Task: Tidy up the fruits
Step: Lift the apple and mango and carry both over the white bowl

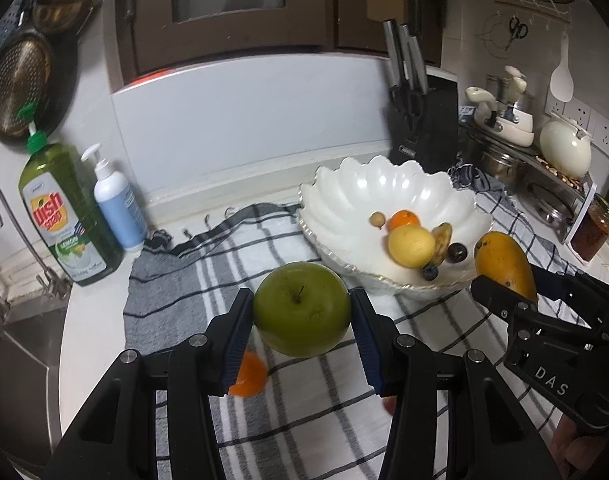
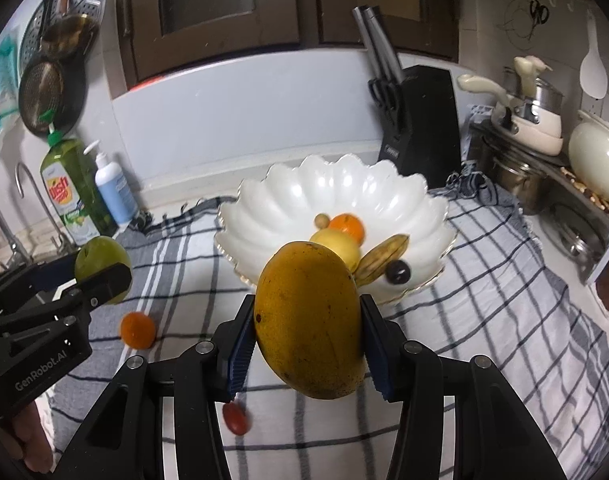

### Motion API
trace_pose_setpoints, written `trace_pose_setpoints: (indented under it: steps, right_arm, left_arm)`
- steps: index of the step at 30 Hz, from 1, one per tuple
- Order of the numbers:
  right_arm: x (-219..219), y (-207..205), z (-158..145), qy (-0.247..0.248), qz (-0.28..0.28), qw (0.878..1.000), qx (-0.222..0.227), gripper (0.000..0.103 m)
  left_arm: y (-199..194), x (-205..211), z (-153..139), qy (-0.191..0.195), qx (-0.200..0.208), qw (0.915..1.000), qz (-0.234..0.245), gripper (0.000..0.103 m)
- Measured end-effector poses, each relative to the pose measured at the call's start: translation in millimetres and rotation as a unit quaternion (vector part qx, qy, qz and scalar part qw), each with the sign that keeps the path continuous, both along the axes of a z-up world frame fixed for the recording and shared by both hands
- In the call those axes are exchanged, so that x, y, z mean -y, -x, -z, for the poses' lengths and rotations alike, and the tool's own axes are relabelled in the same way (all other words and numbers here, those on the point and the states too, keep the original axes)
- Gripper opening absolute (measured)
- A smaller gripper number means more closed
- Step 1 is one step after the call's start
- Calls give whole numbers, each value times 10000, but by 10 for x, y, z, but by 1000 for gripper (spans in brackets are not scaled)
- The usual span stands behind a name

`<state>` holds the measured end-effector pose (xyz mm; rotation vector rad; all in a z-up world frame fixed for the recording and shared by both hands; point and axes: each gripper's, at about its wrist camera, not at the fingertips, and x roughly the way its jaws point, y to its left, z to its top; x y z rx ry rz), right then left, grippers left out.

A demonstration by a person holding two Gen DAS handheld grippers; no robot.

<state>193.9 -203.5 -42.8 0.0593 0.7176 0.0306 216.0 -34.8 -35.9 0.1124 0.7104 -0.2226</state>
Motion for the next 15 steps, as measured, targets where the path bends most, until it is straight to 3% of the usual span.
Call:
trace_pose_setpoints:
  steps: [15]
  right_arm:
    - [375, -205, -349, 80, 365, 9987, 349, 50]
  left_arm:
    - [-323, 400, -222, 69, 76, 9997, 212, 48]
